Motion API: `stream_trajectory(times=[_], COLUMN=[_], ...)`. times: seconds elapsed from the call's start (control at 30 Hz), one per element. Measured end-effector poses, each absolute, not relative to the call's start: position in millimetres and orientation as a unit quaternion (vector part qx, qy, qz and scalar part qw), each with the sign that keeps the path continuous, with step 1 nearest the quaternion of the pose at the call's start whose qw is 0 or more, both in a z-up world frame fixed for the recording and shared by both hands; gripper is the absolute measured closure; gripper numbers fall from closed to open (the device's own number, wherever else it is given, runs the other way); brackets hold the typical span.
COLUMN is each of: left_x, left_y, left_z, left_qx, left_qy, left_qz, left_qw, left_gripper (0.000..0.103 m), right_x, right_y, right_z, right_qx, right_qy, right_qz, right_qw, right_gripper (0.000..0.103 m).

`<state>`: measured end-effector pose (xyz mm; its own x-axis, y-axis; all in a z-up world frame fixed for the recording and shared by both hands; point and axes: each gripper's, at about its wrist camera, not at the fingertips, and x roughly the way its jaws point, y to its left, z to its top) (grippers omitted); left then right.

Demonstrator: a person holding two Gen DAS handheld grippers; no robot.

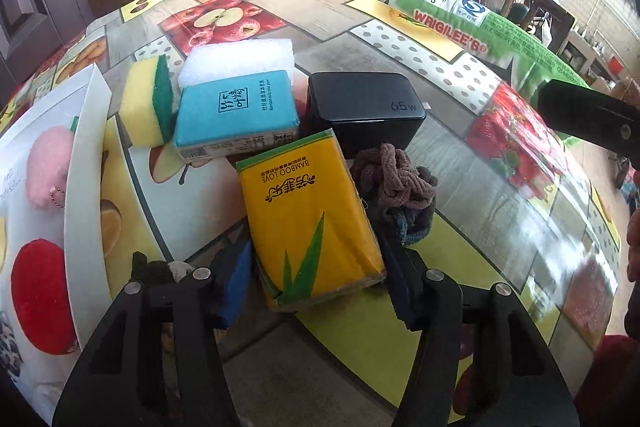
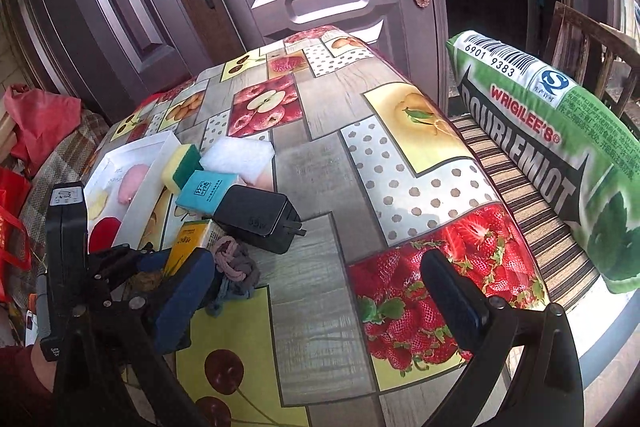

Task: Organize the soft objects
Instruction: 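Move the left tool to the yellow tissue pack while the right tool approaches the grey knotted rope, then grasp the yellow tissue pack with the left tool while the right tool grasps the grey knotted rope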

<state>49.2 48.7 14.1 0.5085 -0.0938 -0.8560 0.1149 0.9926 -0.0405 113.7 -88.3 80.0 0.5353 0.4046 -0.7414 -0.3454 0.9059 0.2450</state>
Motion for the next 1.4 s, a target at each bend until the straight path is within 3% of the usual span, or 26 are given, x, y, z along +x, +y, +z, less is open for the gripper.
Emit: stream_trajectory(times=[0.77, 1.4], left_x=[-34, -45], left_y=[80, 77], left_z=[40, 21], left_qx=[-0.098, -0.107], left_qy=[0.448, 0.48], left_qz=[-0.003, 0.003], left_qw=[0.889, 0.871], left_gripper=[0.051, 0.051], right_x=[118, 101], right_y=[-47, -7], right_z=[51, 26], right_qx=[-0.011, -0.101], right_qy=[0.468, 0.492], right_qz=[0.276, 0.334], right_qw=[0.84, 0.798], right_gripper=[0.0, 0.002])
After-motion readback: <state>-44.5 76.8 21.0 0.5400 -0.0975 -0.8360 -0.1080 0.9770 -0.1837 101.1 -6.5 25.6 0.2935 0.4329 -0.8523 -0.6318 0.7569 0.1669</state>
